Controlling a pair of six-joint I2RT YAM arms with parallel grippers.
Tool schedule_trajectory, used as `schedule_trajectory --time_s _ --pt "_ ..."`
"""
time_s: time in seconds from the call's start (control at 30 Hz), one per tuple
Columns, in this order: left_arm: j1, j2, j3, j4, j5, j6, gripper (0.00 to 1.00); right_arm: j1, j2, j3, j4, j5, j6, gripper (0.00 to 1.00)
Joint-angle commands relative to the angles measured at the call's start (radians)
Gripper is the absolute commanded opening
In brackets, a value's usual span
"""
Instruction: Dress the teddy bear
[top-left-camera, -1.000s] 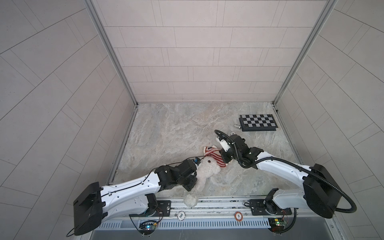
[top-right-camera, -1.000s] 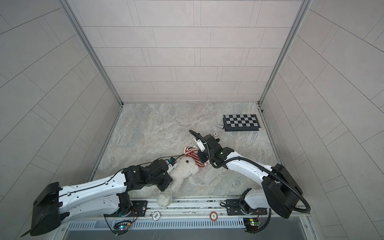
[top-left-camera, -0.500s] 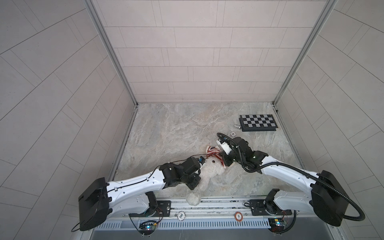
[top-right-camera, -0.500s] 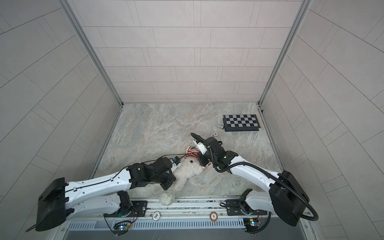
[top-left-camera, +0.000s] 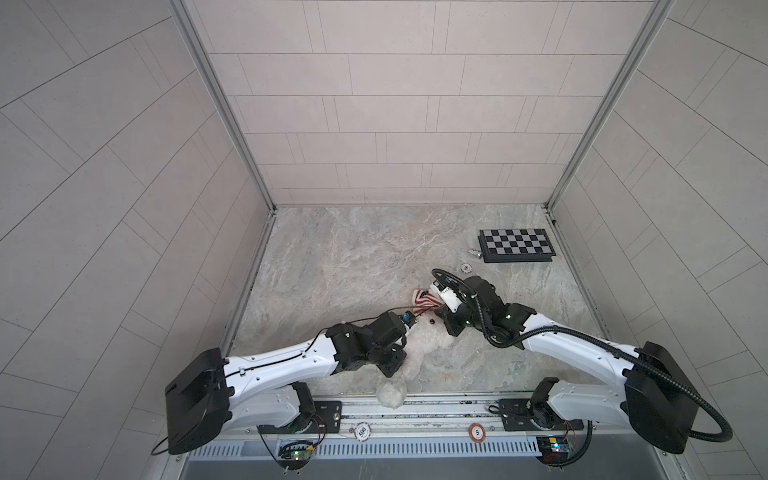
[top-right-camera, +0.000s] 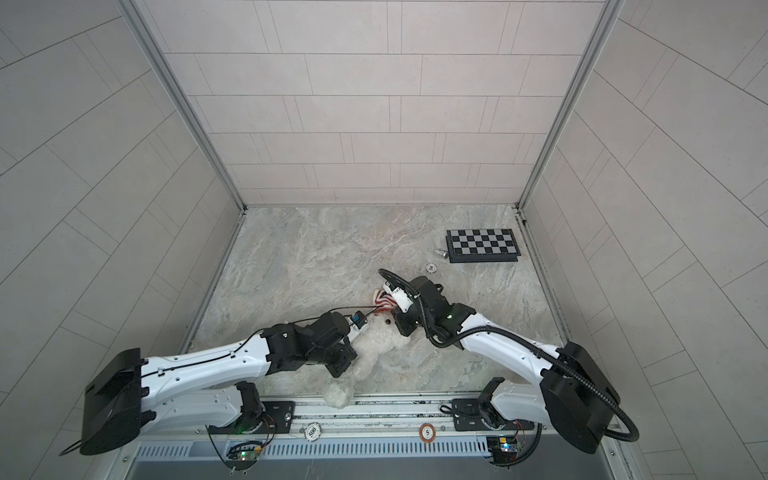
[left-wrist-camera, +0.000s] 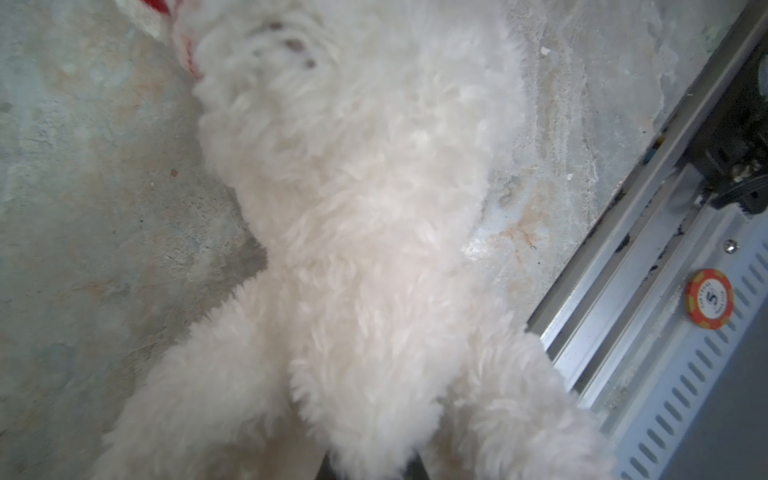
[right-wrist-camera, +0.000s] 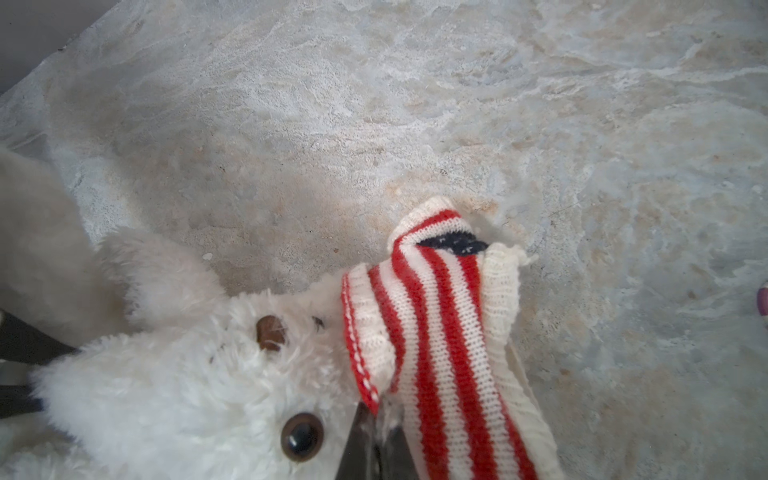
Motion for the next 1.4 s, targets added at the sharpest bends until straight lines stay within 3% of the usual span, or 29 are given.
schedule_trajectory --time_s 0.0,0.27,0.47,0.67,1.03,1.37 --pt "0.009 0.003 0.023 0.047 -0.074 -0.030 0.00 0.013 -0.025 -0.021 -0.010 -0.015 -0.010 0.00" --pt "-0.006 -0.010 -0.041 0.157 -0.151 -0.015 0.00 0.044 -0.068 -0.011 -0.052 0.001 -0.013 0.00" --pt "-0.016 -0.071 -0.135 0.361 -0.252 0.003 0.00 0.079 -0.120 0.025 -0.081 0.031 -0.012 0.00" --pt "-0.068 -0.088 -0.193 0.578 -0.317 0.116 0.00 0.099 -0.191 0.045 -0.071 0.054 0.002 0.03" --pt "-0.080 -0.098 -0.290 0.863 -0.325 0.209 0.00 0.122 -0.229 0.142 -0.158 0.114 0.002 0.12" --pt "-0.080 -0.085 -0.324 1.059 -0.341 0.258 0.00 0.208 -0.261 0.234 -0.245 0.231 -0.010 0.24"
